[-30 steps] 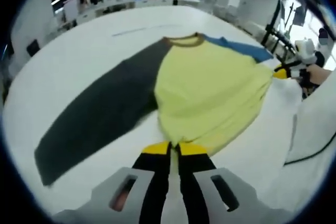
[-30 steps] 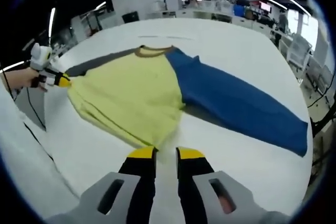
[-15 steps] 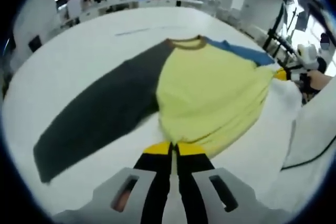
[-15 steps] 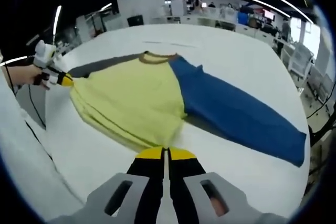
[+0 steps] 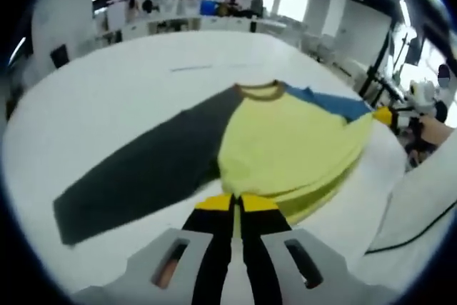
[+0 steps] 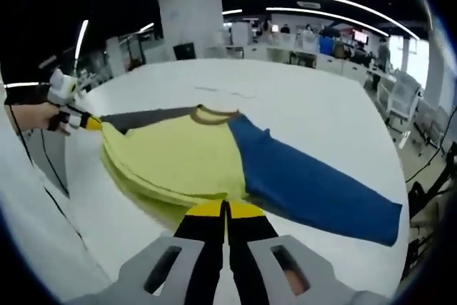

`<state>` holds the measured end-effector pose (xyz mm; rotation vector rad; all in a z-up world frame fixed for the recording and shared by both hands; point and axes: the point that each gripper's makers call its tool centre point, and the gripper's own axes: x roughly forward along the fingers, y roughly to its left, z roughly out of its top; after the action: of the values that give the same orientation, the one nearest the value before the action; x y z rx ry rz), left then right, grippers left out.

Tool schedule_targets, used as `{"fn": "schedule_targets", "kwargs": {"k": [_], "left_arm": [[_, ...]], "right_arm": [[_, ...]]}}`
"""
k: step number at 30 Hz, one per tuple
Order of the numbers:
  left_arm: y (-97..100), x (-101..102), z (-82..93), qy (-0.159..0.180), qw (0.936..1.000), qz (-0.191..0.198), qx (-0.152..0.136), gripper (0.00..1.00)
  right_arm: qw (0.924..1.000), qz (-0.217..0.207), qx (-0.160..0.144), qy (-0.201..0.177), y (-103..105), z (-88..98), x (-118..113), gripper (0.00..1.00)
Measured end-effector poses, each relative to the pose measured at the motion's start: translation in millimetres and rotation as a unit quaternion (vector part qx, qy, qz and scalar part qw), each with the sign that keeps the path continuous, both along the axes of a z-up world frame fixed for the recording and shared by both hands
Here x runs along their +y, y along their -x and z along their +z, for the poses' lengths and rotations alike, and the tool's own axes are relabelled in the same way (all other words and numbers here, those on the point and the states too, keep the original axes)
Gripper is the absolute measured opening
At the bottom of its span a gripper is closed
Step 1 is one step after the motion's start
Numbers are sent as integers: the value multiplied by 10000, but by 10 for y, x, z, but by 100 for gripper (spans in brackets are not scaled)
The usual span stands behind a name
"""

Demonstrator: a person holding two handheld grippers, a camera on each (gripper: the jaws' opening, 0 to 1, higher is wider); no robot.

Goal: Fold the garment on the visible template until the final outline fits inside the template.

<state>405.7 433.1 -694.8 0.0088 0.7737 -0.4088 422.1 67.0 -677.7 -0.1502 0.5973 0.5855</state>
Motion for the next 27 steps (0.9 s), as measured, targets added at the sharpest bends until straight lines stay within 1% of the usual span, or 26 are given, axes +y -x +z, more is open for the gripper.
{"fn": "schedule_targets", "kwargs": {"k": [6,10,13,18,20,21,22,23,27], "left_arm": [[42,31,270,117,9995,124,-255,0],[117,55,433,238,9988,204,-382,0],[194,42,522,257,9986,193,-413,0],[411,-34,738,311,9985,127,-434,0],[471,-52,787,353,9982,122,-467,0],[528,-67,807,378,9984,120,-412,0],[584,-71,823,323,9987,87,-377,0],[617,-71,844,286,9988,60,-405,0],[753,-70,911,215,9992,-66,-344,0]], "right_arm": [[9995,-83,-248,-155,63,226,-9,1],[9987,-145,-413,-253,148,400,-18,1],[9981,-183,-521,-292,232,519,-25,1],[9972,-202,-662,-289,407,685,-27,1],[9971,-198,-686,-280,466,722,-30,1],[9970,-190,-696,-272,517,751,-28,1],[9970,-176,-701,-260,569,770,-25,1],[9971,-172,-700,-255,607,780,-25,1],[9971,-195,-685,-279,773,825,-29,1]]}}
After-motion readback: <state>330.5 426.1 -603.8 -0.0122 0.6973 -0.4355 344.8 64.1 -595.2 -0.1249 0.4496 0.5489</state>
